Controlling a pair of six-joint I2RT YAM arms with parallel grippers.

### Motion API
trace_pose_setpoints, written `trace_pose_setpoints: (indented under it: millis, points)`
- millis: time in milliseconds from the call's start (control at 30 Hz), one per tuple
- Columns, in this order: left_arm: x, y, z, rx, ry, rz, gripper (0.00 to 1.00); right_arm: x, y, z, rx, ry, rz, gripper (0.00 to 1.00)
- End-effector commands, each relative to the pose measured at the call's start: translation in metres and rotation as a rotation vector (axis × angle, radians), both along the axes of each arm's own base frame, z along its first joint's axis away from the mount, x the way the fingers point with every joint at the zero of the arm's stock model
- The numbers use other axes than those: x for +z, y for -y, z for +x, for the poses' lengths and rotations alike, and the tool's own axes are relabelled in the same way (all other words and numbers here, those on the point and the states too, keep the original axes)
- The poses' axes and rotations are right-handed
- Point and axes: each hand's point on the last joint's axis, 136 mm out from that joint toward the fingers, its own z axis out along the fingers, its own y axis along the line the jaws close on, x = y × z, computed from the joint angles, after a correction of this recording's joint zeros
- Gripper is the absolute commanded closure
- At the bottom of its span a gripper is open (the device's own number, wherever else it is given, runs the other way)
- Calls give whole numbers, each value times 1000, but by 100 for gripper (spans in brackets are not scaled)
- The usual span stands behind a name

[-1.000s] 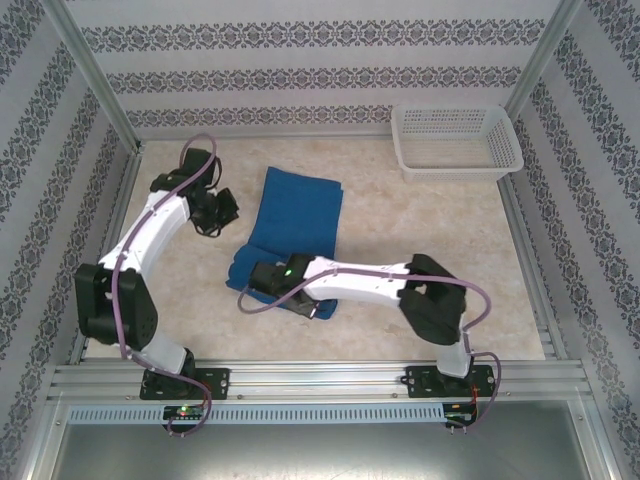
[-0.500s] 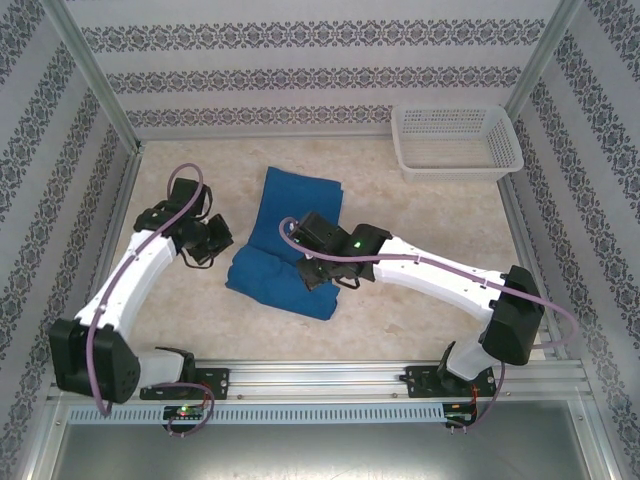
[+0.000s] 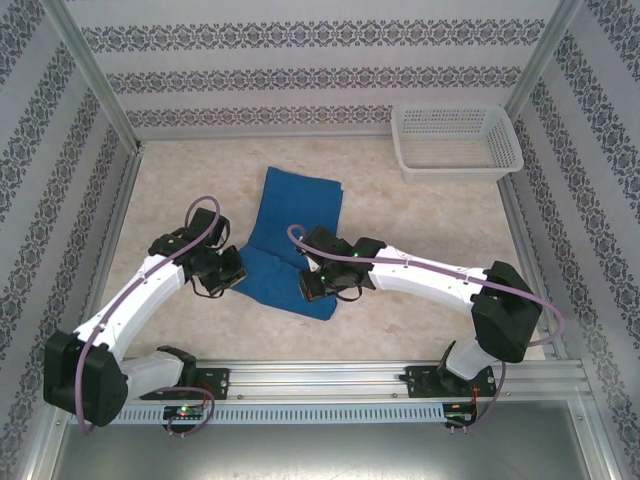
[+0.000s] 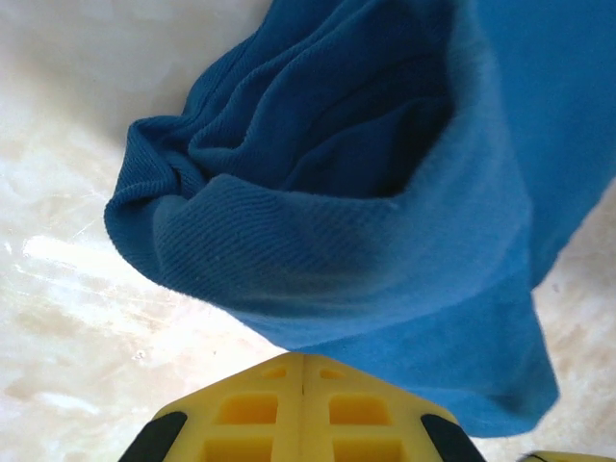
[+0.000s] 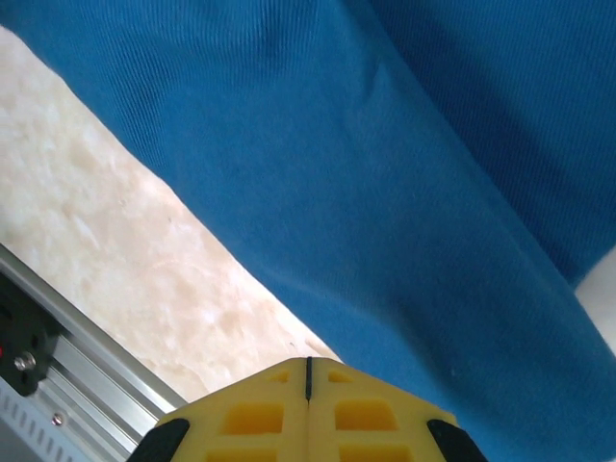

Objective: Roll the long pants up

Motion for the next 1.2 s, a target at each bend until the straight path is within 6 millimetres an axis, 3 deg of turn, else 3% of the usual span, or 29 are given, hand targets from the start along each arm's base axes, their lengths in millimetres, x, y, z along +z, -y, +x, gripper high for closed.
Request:
trace_pose_setpoints:
  millis: [0,267,500,633,867,1033,1167]
  points:
    - [2,7,21,12,61,6,100,4,-12,9,-14,-5,50,100]
    - [3,15,47,0,75,12,100,-3,-6,9,-15,-29,33,100]
    - [-24,13,61,-6,19,73,100,-33,24,11,-45,-70,-65,100]
    - [-44,14,62,-12,-28,86,100,-52,37,15,-58,-99,-94,100]
    - [-77,5,54,-6,-111,146,100,-75,35,21,-40,-136,-120,100]
    - [-85,-8,44,5,-155,213,100,-89,36,22,-28,-153,-144,100]
    - [-83,-14,41,9,-155,241,100,-84,38,27,1,-140,-163,100]
